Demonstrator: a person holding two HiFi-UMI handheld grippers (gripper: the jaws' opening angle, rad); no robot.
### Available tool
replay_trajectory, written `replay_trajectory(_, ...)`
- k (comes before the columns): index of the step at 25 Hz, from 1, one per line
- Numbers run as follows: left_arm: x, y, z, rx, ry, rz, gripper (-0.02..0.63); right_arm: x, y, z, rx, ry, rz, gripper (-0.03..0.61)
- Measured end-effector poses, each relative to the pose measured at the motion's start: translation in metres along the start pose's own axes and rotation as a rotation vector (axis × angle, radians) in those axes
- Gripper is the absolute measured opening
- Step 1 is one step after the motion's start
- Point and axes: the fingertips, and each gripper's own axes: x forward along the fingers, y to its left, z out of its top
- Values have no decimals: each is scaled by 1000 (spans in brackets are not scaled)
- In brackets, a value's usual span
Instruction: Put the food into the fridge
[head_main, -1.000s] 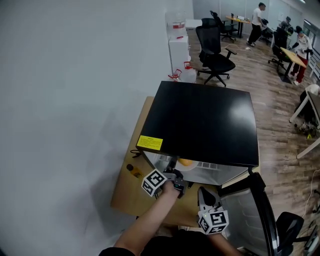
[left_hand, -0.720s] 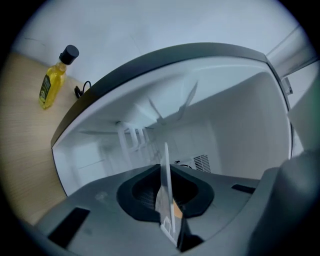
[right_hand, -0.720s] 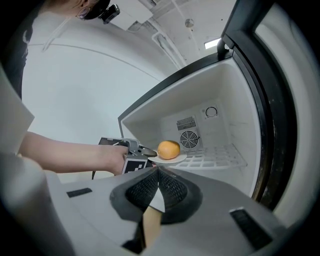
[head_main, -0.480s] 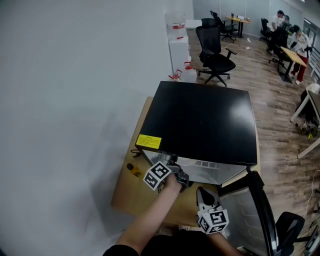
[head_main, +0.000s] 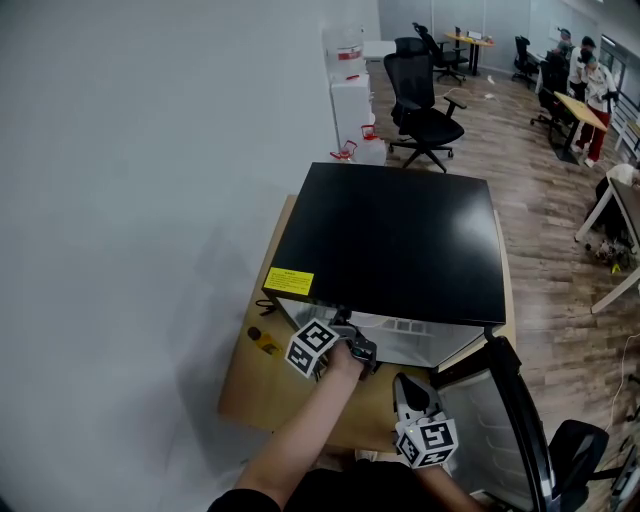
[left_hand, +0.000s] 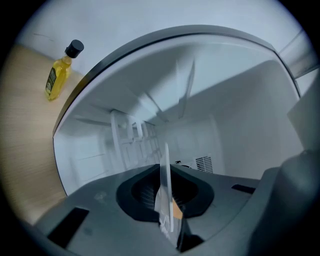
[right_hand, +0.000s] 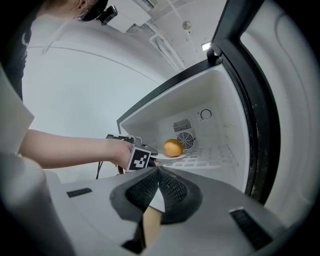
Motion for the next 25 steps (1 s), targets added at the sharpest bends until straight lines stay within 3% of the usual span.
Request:
replay_trajectory(2, 1, 0, -1, 37, -4, 25, 30, -2, 2, -1, -2, 2, 3, 60)
replay_trajectory(7, 3, -2, -2, 240, -5, 91, 29, -6, 3, -2, -8, 6, -1, 60)
replay_trajectory(12, 4, -5, 0, 385, -3, 127, 32, -10, 2, 0, -5, -1, -8, 60)
replay_trajectory(17, 6, -9, 4, 540, -3, 151, 179, -11, 1, 1, -3, -10, -11, 60)
replay_trajectory(25, 6, 0, 4, 781, 26, 249, 227, -13, 1, 2, -2, -16, -7, 60)
